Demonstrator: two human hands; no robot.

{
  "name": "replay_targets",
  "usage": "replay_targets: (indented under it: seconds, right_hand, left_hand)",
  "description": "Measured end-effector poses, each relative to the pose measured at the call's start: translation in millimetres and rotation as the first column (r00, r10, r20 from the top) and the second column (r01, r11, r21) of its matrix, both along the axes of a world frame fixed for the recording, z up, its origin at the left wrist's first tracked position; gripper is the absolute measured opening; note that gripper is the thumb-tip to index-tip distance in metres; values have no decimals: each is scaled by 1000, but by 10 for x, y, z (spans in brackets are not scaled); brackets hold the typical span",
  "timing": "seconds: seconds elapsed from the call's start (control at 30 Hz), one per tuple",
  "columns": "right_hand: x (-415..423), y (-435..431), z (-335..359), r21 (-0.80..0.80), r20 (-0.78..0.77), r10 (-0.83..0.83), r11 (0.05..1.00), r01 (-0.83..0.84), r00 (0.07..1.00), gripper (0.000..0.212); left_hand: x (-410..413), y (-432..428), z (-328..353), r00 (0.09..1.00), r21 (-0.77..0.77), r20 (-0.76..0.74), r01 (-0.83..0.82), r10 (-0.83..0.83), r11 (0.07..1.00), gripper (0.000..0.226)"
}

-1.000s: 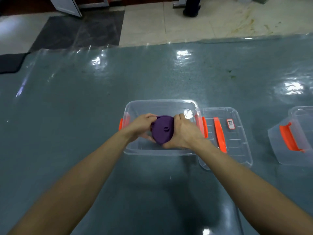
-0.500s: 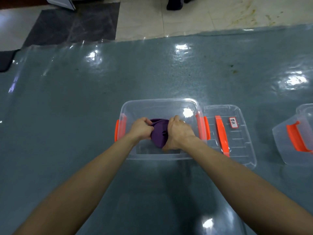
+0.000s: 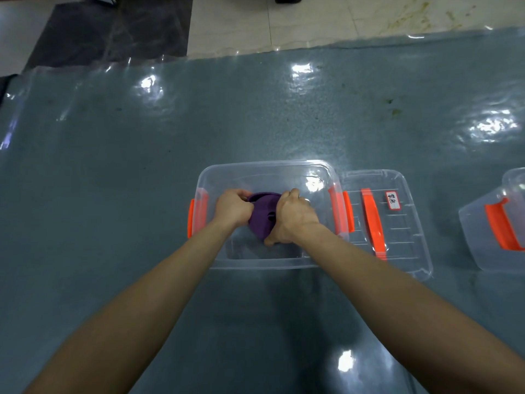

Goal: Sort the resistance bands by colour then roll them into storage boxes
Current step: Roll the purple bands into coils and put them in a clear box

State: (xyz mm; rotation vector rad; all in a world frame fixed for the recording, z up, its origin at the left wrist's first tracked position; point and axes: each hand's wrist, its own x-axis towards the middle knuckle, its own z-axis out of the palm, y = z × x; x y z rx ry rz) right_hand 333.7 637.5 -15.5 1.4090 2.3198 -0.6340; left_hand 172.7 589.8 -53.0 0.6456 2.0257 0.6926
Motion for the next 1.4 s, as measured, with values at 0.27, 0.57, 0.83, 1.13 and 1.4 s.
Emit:
replay_targets:
  seconds: [0.27,0.57,0.83,1.13,1.4]
  right_hand:
    - [-12,-10,-43,14,-3,6,1000,-6,1000,122]
    - [-27,6,26,-8,59,59,998,-58,997,133]
    - [531,-45,692,-50,-497,-222,972,228,839,44]
    - [1972,-250,-200,51,-430,-635,692,720,641,32]
    - [1954,225,-403,105,-273,-573,781,616,773,41]
  left_hand:
    - [76,-6,25,987,-21,-140,73,-75,997,16]
    - [216,-420,417,866,-48,-367,345,-338,937,42]
    - [848,-915,653,608,19,-726,483,-320,875,47]
    - [1439,-958,467,333,-50,-894,592,-301,804,53]
    - [1442,-926,475,320,28,-927,583,-197,812,50]
